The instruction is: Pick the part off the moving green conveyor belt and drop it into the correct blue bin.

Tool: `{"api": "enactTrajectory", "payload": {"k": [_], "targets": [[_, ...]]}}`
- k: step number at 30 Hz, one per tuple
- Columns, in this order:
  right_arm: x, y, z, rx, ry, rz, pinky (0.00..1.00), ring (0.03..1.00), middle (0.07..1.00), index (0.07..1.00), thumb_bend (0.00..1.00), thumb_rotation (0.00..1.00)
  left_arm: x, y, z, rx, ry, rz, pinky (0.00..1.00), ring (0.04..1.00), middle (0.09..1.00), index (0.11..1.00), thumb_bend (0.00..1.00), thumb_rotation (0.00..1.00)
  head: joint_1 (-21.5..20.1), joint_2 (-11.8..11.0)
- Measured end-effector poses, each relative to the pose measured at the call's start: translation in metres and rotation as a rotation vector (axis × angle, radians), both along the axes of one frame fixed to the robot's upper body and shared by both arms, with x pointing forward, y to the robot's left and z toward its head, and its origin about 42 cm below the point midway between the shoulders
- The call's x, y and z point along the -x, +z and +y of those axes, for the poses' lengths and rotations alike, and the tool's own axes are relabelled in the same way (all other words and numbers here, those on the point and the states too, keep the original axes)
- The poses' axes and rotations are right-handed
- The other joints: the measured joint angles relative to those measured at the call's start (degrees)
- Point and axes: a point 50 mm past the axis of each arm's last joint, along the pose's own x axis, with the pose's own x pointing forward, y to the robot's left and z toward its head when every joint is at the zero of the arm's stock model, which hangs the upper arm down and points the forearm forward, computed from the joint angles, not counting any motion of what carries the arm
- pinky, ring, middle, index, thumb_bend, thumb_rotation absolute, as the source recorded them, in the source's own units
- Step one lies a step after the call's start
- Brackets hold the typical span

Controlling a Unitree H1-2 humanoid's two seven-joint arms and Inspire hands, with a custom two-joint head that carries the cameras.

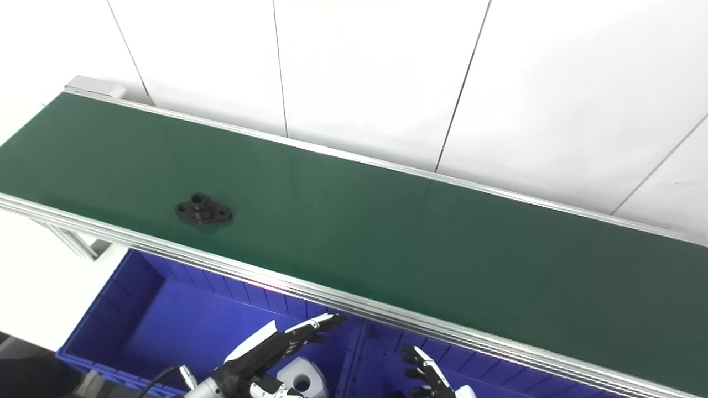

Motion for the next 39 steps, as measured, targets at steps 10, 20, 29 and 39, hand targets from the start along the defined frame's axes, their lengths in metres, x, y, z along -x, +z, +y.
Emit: {"api": "enactTrajectory", "payload": {"k": [10, 20, 29, 39], "targets": [[-0.003, 0.0, 0.0, -0.003, -0.009, -0.011, 0.62, 0.76, 0.821, 0.848, 0.65, 0.14, -0.002, 0.0, 0.0, 0.0, -0.002, -0.005, 0.9, 0.961, 0.978, 0.913, 0.72, 0.41, -0.7, 0.1], [-0.01, 0.013, -0.006, -0.091, -0.066, -0.09, 0.61, 0.761, 0.811, 0.83, 0.62, 0.16, -0.003, 0.001, 0.0, -0.001, -0.001, -0.008, 0.89, 0.963, 0.989, 0.921, 0.73, 0.44, -5.6, 2.2], [-0.023, 0.07, -0.011, -0.192, -0.104, -0.287, 0.67, 0.791, 0.837, 0.845, 0.63, 0.29, -0.003, 0.002, 0.012, -0.011, -0.001, -0.007, 0.93, 0.984, 1.0, 0.948, 0.68, 0.48, -14.7, 5.7], [-0.054, 0.109, -0.011, -0.155, -0.072, -0.381, 0.69, 0.798, 0.839, 0.867, 0.62, 0.33, -0.004, 0.004, 0.02, -0.007, 0.017, -0.008, 0.93, 0.986, 1.0, 0.946, 0.63, 0.47, -17.3, 6.8]]}}
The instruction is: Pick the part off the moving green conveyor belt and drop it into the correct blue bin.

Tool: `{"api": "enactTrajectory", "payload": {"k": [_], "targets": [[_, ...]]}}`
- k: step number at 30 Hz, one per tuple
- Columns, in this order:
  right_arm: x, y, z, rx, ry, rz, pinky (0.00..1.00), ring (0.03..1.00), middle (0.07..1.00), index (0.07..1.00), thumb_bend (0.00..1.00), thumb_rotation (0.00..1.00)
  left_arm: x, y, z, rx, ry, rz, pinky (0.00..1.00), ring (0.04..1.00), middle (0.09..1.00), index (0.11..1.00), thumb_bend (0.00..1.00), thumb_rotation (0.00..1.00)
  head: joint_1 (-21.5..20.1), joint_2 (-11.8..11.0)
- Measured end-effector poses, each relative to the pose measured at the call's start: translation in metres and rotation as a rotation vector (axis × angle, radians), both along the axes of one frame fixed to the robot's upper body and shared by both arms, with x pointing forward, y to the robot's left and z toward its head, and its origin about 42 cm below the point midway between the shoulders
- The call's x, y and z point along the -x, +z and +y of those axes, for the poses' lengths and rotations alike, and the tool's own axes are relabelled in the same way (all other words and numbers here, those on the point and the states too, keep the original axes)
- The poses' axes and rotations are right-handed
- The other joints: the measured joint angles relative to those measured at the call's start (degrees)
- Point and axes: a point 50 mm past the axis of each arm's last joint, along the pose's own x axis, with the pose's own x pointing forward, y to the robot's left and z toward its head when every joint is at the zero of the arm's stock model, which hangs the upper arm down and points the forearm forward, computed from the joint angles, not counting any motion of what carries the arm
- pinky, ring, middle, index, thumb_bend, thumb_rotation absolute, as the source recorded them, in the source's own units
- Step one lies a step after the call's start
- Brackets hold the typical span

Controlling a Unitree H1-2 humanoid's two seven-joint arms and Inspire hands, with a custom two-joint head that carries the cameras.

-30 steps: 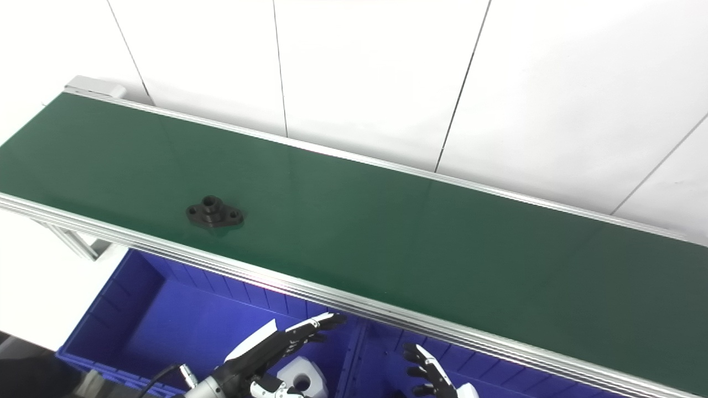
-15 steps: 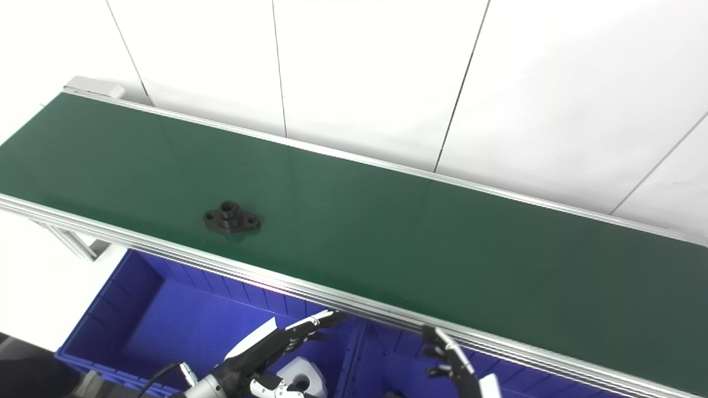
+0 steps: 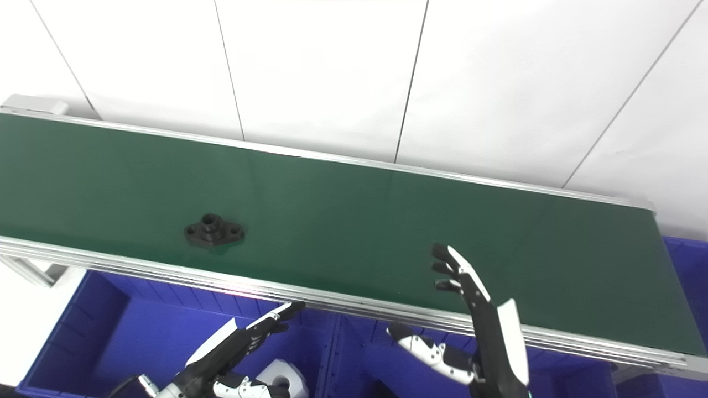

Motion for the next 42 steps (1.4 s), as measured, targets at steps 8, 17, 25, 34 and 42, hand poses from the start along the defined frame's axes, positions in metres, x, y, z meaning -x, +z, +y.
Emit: {"api": "enactTrajectory", "payload": {"k": [8, 17, 25, 34, 42], "targets": [[-0.037, 0.026, 0.01, 0.089, 0.056, -0.048, 0.65, 0.759, 0.823, 0.861, 0.62, 0.34, 0.0, 0.0, 0.001, 0.006, -0.004, -0.003, 0.92, 0.972, 0.992, 0.933, 0.65, 0.46, 0.4, 0.4], [-0.079, 0.037, 0.033, 0.232, 0.142, -0.028, 0.66, 0.764, 0.831, 0.871, 0.64, 0.36, 0.005, 0.0, 0.005, 0.012, 0.011, -0.004, 0.91, 0.969, 0.985, 0.927, 0.67, 0.46, 0.2, 0.8], [-0.11, 0.041, 0.06, 0.35, 0.201, -0.019, 0.68, 0.782, 0.826, 0.867, 0.68, 0.36, 0.005, 0.001, 0.006, 0.022, 0.008, -0.005, 0.9, 0.964, 0.985, 0.928, 0.67, 0.46, -0.3, 0.8], [-0.137, 0.031, 0.089, 0.484, 0.269, 0.01, 0.71, 0.809, 0.846, 0.869, 0.71, 0.37, 0.005, 0.001, 0.008, 0.017, 0.0, -0.01, 0.91, 0.962, 0.981, 0.929, 0.68, 0.44, -0.4, 1.0], [-0.158, 0.031, 0.114, 0.575, 0.307, 0.019, 0.71, 0.815, 0.851, 0.866, 0.71, 0.41, 0.005, 0.001, 0.008, 0.015, -0.006, -0.008, 0.91, 0.958, 0.978, 0.924, 0.68, 0.44, 0.0, 1.3]]}}
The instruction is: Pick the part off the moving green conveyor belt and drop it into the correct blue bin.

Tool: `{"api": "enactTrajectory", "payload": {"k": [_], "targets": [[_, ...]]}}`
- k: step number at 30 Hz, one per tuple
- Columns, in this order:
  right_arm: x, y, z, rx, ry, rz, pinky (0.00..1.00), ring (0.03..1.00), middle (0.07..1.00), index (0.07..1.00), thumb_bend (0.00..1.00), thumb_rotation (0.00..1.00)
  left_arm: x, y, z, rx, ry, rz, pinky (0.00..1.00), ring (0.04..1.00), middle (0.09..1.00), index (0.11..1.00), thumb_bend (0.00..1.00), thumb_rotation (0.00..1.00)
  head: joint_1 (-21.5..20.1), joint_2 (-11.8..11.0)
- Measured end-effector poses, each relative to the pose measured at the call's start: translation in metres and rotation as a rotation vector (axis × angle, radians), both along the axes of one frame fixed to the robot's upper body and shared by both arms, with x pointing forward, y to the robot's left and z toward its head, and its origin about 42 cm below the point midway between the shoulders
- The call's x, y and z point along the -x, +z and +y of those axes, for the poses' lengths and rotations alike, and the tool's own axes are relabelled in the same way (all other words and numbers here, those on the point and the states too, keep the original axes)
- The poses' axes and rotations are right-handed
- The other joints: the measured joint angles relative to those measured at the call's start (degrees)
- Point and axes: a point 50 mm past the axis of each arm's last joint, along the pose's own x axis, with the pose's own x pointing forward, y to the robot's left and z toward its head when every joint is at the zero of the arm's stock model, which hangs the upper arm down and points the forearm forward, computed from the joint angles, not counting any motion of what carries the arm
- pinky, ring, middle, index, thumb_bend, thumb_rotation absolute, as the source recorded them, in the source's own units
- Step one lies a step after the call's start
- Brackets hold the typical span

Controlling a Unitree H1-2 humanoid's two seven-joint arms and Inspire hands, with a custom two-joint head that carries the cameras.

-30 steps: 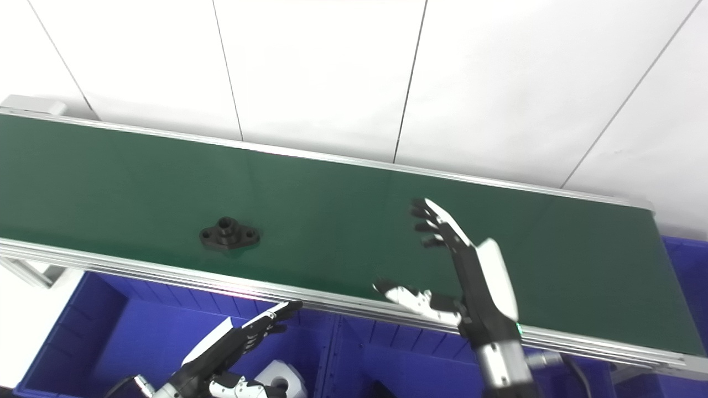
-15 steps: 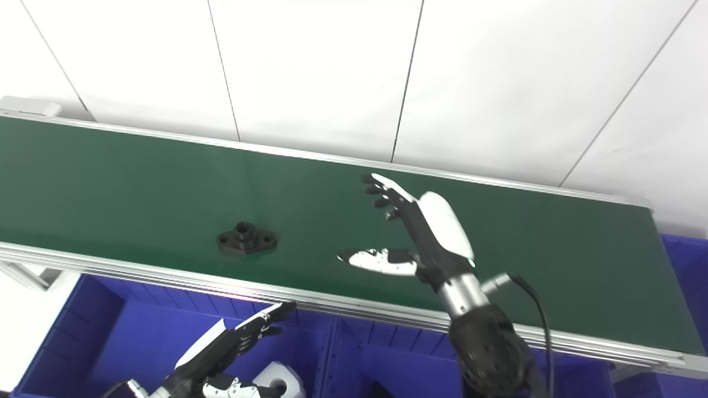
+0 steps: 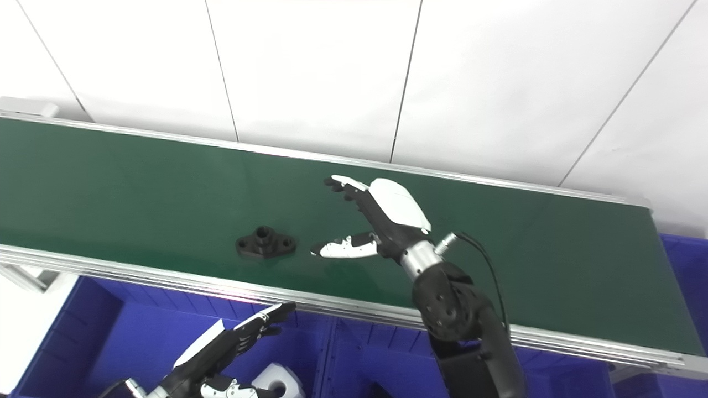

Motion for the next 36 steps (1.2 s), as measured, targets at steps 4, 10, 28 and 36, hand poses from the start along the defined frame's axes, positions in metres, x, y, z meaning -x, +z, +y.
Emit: {"api": "enactTrajectory", "payload": {"k": [4, 10, 28, 36], "targets": [[-0.006, -0.005, 0.013, 0.068, 0.025, -0.002, 0.73, 0.827, 0.853, 0.863, 0.71, 0.38, 0.0, 0.0, 0.0, 0.0, -0.001, -0.001, 0.91, 0.957, 0.977, 0.92, 0.68, 0.44, 0.2, 0.2], [-0.012, -0.018, 0.025, 0.19, 0.052, -0.004, 0.73, 0.82, 0.851, 0.857, 0.73, 0.35, -0.001, 0.007, -0.003, 0.007, -0.008, -0.022, 0.9, 0.954, 0.976, 0.921, 0.68, 0.45, 0.3, 0.4], [-0.015, -0.06, 0.04, 0.396, 0.119, -0.063, 0.68, 0.764, 0.808, 0.83, 0.73, 0.21, 0.001, 0.012, -0.011, 0.012, -0.006, -0.007, 0.9, 0.963, 0.98, 0.92, 0.67, 0.42, 0.8, 1.6], [-0.015, -0.064, 0.031, 0.433, 0.161, -0.161, 0.58, 0.656, 0.698, 0.755, 0.63, 0.01, 0.0, 0.019, -0.015, 0.021, -0.009, -0.024, 0.9, 0.961, 0.977, 0.921, 0.67, 0.42, 0.3, 2.6]]}}
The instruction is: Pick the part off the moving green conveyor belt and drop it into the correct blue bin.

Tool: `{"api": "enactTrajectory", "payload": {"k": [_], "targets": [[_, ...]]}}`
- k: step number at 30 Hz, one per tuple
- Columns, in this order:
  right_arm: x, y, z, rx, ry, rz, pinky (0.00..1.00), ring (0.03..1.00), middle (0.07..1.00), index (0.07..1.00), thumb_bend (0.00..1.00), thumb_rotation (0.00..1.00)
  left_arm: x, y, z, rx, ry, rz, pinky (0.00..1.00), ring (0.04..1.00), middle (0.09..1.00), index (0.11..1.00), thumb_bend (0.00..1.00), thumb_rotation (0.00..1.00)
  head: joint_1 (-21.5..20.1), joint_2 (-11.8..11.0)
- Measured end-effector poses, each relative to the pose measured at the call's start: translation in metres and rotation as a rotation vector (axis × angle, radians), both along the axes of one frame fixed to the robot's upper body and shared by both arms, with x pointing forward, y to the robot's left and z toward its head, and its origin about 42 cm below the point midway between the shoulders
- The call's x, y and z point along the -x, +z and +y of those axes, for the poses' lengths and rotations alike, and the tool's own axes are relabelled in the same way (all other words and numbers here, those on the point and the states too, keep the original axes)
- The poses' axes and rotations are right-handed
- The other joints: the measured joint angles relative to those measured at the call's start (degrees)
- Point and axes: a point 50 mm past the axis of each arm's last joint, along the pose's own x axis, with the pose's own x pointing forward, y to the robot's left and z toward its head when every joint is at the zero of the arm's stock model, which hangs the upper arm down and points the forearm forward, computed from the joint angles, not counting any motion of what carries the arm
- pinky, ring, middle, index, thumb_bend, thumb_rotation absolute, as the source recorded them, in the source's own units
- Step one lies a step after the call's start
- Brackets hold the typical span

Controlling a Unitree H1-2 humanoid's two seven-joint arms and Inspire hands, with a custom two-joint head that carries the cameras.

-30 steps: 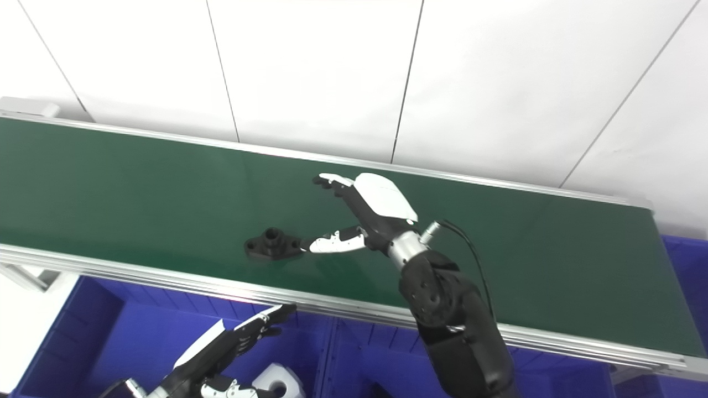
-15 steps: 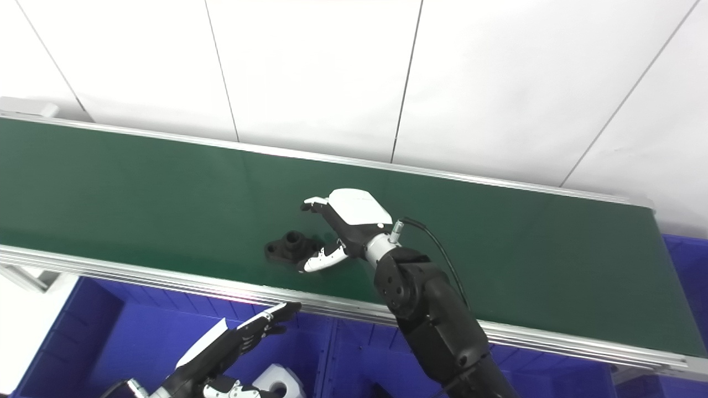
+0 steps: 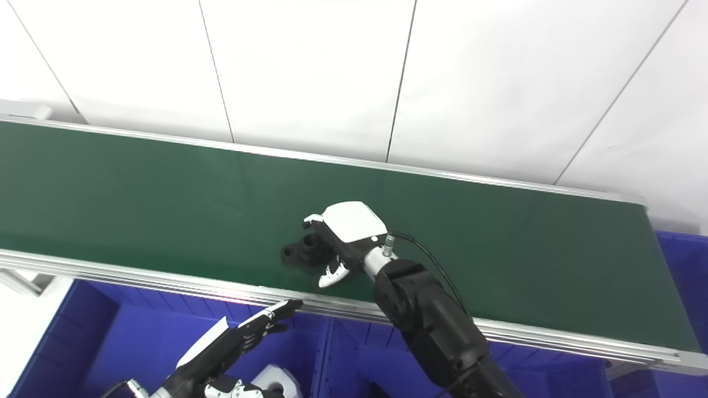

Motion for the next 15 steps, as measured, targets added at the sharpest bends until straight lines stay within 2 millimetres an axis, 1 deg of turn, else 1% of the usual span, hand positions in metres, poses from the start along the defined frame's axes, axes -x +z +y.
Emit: {"api": "enactTrajectory", "payload": {"k": [1, 2, 3, 4, 6, 8, 12, 14, 15], "targets": [[0.0, 0.0, 0.0, -0.002, 0.003, -0.01, 0.47, 0.549, 0.595, 0.628, 0.58, 0.01, 0.0, 0.0, 0.0, 0.0, 0.0, 0.001, 0.9, 0.96, 0.978, 0.921, 0.66, 0.42, 0.0, 0.0], [-0.001, 0.0, -0.001, -0.006, 0.005, -0.02, 0.38, 0.454, 0.529, 0.548, 0.54, 0.0, 0.0, 0.0, 0.0, 0.0, 0.0, 0.001, 0.89, 0.958, 0.978, 0.921, 0.66, 0.42, 0.0, 0.1], [-0.001, 0.0, -0.002, -0.012, 0.007, -0.03, 0.31, 0.375, 0.503, 0.519, 0.53, 0.0, 0.0, 0.0, 0.0, 0.0, 0.001, 0.001, 0.89, 0.956, 0.978, 0.921, 0.66, 0.42, -0.1, 0.3], [-0.002, -0.001, -0.003, -0.019, 0.01, -0.038, 0.26, 0.319, 0.462, 0.507, 0.53, 0.0, 0.0, 0.0, 0.0, -0.001, 0.001, 0.001, 0.89, 0.955, 0.978, 0.921, 0.66, 0.42, -0.1, 0.3], [-0.002, -0.003, -0.006, -0.029, 0.019, -0.052, 0.24, 0.303, 0.433, 0.51, 0.52, 0.0, 0.0, 0.0, 0.0, -0.001, 0.0, 0.001, 0.89, 0.955, 0.977, 0.921, 0.66, 0.42, -0.2, 0.4], [-0.001, -0.004, -0.008, -0.04, 0.018, -0.062, 0.26, 0.329, 0.452, 0.504, 0.52, 0.0, 0.0, 0.0, 0.0, -0.002, 0.001, 0.001, 0.89, 0.955, 0.976, 0.921, 0.66, 0.42, -0.3, 0.5], [0.0, -0.006, -0.012, -0.055, 0.006, -0.075, 0.25, 0.32, 0.425, 0.51, 0.52, 0.0, 0.0, 0.0, 0.001, -0.002, 0.002, 0.0, 0.89, 0.959, 0.978, 0.922, 0.66, 0.41, -0.5, 1.0], [0.0, -0.006, -0.013, -0.057, 0.003, -0.08, 0.25, 0.32, 0.428, 0.513, 0.52, 0.0, -0.001, 0.001, 0.001, -0.002, 0.003, 0.003, 0.89, 0.961, 0.979, 0.922, 0.66, 0.41, -0.5, 1.1], [0.001, -0.006, -0.013, -0.06, 0.001, -0.082, 0.25, 0.32, 0.445, 0.511, 0.52, 0.0, -0.001, 0.002, 0.001, -0.002, 0.004, 0.003, 0.88, 0.96, 0.978, 0.921, 0.66, 0.41, -0.5, 1.1]]}}
